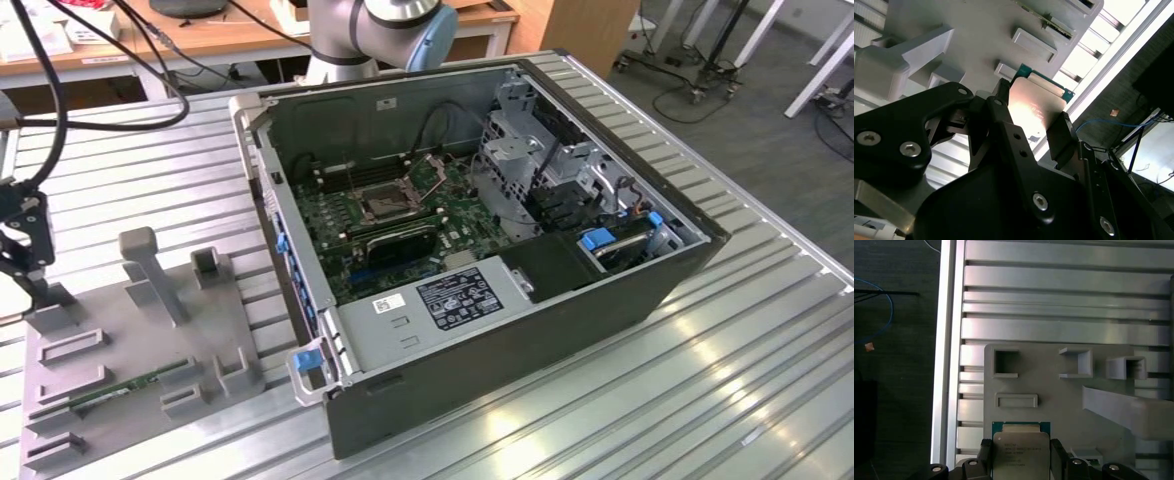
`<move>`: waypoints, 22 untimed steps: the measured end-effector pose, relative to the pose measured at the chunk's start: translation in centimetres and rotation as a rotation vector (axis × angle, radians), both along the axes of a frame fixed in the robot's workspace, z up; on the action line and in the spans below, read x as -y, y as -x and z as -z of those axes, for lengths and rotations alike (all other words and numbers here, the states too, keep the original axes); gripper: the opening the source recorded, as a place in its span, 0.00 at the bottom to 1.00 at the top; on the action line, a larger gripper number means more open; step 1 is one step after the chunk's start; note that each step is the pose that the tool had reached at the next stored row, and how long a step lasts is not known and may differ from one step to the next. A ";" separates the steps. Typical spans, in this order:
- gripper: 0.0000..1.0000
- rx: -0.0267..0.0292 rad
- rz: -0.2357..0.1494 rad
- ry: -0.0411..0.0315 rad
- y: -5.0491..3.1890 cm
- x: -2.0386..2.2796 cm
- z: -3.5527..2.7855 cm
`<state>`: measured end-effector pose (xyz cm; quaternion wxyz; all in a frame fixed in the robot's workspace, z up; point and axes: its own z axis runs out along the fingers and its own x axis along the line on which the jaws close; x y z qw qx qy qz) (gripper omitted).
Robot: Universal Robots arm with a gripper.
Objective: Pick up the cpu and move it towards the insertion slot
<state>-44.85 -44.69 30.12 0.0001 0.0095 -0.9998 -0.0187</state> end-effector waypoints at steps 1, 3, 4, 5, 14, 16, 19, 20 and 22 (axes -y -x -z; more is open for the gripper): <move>0.55 0.0001 0.000 0.0000 0.00 0.00 -0.04; 0.55 0.0001 0.000 -0.0001 0.00 0.00 -0.13; 0.55 0.0001 0.000 -0.0001 0.00 0.00 -0.18; 0.55 0.0001 0.000 -0.0001 0.00 0.00 -0.21; 0.55 0.0002 0.000 -0.0001 0.00 0.00 -0.41; 0.55 0.0001 0.000 -0.0001 0.00 0.00 -0.41; 0.55 -0.0001 0.000 0.0000 0.00 0.00 -0.46; 0.55 -0.0003 0.000 0.0002 0.00 0.00 -0.51; 0.55 0.0001 0.000 0.0000 0.00 0.00 -0.65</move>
